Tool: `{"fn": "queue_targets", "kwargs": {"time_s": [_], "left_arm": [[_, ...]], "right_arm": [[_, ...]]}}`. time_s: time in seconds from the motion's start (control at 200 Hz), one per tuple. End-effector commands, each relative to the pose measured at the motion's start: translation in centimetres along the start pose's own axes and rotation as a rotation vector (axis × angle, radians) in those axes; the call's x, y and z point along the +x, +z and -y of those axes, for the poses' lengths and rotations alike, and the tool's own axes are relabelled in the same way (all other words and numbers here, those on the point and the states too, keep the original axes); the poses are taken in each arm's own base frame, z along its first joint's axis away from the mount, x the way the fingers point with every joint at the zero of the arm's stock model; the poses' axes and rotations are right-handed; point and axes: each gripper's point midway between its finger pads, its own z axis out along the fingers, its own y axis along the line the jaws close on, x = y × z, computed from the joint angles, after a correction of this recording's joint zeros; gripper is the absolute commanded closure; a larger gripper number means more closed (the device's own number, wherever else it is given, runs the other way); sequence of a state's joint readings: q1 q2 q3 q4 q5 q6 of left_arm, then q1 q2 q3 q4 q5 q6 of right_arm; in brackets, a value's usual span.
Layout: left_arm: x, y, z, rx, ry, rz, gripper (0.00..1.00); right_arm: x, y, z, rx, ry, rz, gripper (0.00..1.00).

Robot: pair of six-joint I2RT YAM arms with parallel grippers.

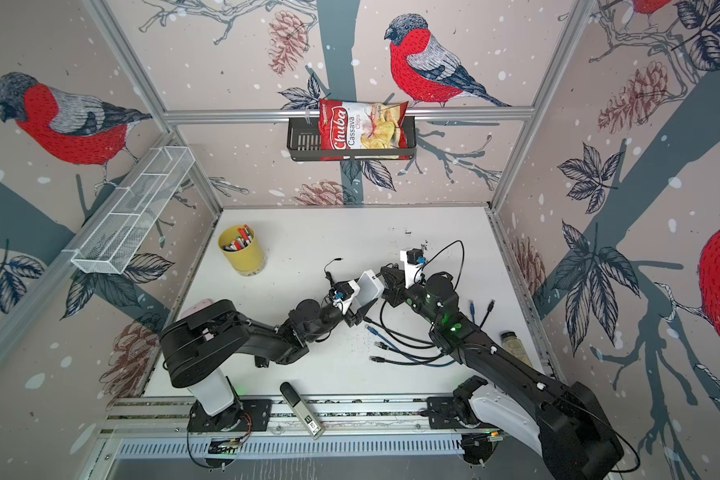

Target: Insert the plug into the switch port

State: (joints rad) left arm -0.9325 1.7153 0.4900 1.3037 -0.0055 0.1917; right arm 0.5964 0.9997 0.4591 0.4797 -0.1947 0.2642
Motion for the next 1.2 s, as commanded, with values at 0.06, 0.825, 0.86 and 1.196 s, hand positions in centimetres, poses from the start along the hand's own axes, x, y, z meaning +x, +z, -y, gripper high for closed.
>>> {"fn": "queue_targets", "kwargs": {"time_s": [0.06,0.825,0.86,1.196], "left_arm": [[0.0,-1.0,-1.1,-0.062,0.16,-0.006,1.0],[0.2,0.1,1.1,0.055,0.118,-0.024,1.0],[0.1,0.1,1.3,0.06,0.115,-0.022,1.0],[-0.7,0.1,1.1,0.053,0.079,0.013,1.0]], "right_arm": [[1.1,0.2,0.0,-0.007,-0.032,-0.076,1.0],[-1.5,-0.8,-1.4,-0.057,-0.064,0.065,1.0],[-1.6,-0.8,-1.5,-0.058,-0.064,0.072,1.0],[-0.7,-0.5,-1.4,-0.054,-0.062,0.051,1.0]]}}
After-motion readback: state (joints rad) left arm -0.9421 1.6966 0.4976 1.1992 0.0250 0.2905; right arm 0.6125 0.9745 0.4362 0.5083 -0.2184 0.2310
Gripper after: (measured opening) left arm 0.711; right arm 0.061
